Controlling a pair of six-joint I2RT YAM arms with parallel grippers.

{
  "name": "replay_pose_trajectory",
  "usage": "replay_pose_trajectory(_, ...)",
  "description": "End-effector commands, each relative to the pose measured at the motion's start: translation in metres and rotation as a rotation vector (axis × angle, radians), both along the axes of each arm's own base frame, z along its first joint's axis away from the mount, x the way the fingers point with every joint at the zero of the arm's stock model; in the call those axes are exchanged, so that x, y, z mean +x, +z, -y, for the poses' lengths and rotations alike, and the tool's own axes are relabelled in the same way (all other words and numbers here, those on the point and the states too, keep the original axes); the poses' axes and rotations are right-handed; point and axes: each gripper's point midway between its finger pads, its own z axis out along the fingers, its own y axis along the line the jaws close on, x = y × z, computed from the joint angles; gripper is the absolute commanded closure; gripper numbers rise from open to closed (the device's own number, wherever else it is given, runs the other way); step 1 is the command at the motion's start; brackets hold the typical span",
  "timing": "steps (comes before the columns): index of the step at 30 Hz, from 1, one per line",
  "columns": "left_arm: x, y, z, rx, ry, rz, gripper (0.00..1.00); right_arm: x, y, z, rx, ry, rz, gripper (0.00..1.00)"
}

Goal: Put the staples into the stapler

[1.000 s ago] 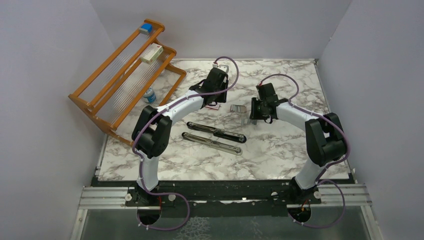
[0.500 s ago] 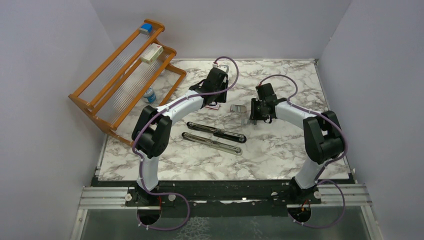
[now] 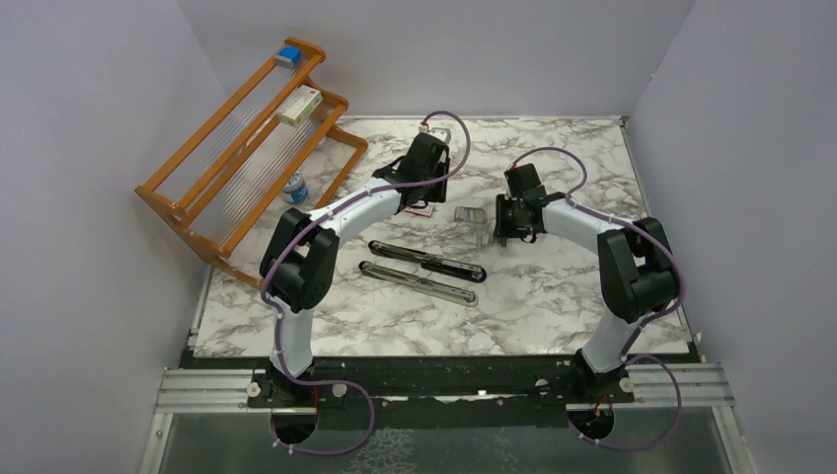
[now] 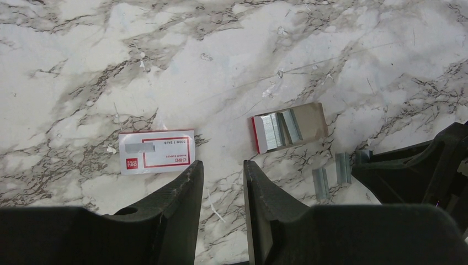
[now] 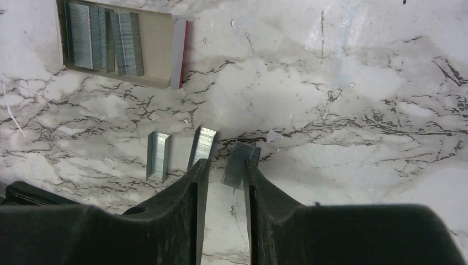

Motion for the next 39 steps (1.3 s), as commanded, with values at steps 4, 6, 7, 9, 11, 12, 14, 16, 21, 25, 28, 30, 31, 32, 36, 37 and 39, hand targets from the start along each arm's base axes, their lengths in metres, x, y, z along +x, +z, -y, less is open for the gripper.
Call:
replay_pose_trajectory(4, 0.003, 0.003, 0.004, -0.023, -0.006, -0.001, 0.65, 0.0, 0.001, 0.008, -0.038, -0.01, -0.004, 0.68)
replay_pose_trajectory(6, 0.003, 0.002, 0.003, -0.023, -0.006, -0.002, 0.65, 0.0, 0.002, 0.008, -0.037, -0.011, 0.002, 0.69)
replay_pose_trajectory(7, 0.003, 0.002, 0.004, -0.024, -0.007, -0.003, 0.65, 0.0, 0.003, 0.008, -0.037, -0.012, 0.001, 0.69)
replay_pose_trajectory(9, 0.003, 0.001, 0.004, -0.023, -0.008, -0.005, 0.65, 0.0, 0.003, 0.009, -0.043, -0.011, -0.001, 0.69)
replay_pose_trajectory(11, 0.003, 0.001, 0.004, -0.024, -0.008, -0.005, 0.65, -0.001, 0.001, 0.01, -0.049, -0.009, -0.008, 0.69)
replay_pose_trajectory(12, 0.003, 0.001, 0.004, -0.026, -0.008, -0.006, 0.65, -0.001, 0.0, 0.01, -0.051, -0.007, -0.013, 0.69)
replay_pose_trajectory(14, 0.003, 0.001, 0.004, -0.026, -0.009, -0.007, 0.65, -0.002, -0.002, 0.01, -0.052, -0.006, -0.019, 0.7)
replay_pose_trajectory(16, 0.003, 0.001, 0.005, -0.027, -0.01, -0.007, 0.65, -0.003, -0.002, 0.01, -0.05, -0.005, -0.018, 0.7)
replay_pose_trajectory(21, 0.004, 0.0, 0.003, -0.025, -0.007, -0.009, 0.65, -0.003, 0.001, 0.01, -0.051, -0.005, -0.011, 0.7)
replay_pose_trajectory(25, 0.003, 0.0, 0.004, -0.026, -0.01, -0.01, 0.65, -0.003, 0.001, 0.01, -0.052, 0.0, -0.012, 0.7)
replay_pose_trajectory(28, 0.003, 0.0, 0.004, -0.027, -0.009, -0.008, 0.65, -0.003, 0.0, 0.005, -0.032, 0.027, -0.011, 0.7)
replay_pose_trajectory(30, 0.003, 0.0, 0.004, -0.027, -0.009, -0.009, 0.65, -0.004, 0.0, 0.001, -0.011, 0.046, -0.009, 0.7)
replay_pose_trajectory(31, 0.004, 0.0, 0.004, -0.027, -0.009, -0.009, 0.65, -0.004, 0.0, -0.001, -0.003, 0.054, -0.007, 0.7)
replay_pose_trajectory(32, 0.004, 0.001, 0.004, -0.027, -0.009, -0.008, 0.65, -0.004, 0.0, -0.002, 0.002, 0.058, -0.004, 0.7)
replay_pose_trajectory(36, 0.004, 0.0, 0.004, -0.028, -0.01, -0.01, 0.66, -0.002, 0.007, -0.004, 0.018, 0.061, 0.021, 0.7)
replay_pose_trajectory(37, 0.004, 0.0, 0.004, -0.028, -0.01, -0.009, 0.66, 0.0, 0.01, -0.005, 0.023, 0.062, 0.032, 0.7)
replay_pose_trajectory(39, 0.004, 0.0, 0.004, -0.028, -0.01, -0.01, 0.66, 0.0, 0.014, -0.005, 0.029, 0.058, 0.048, 0.69)
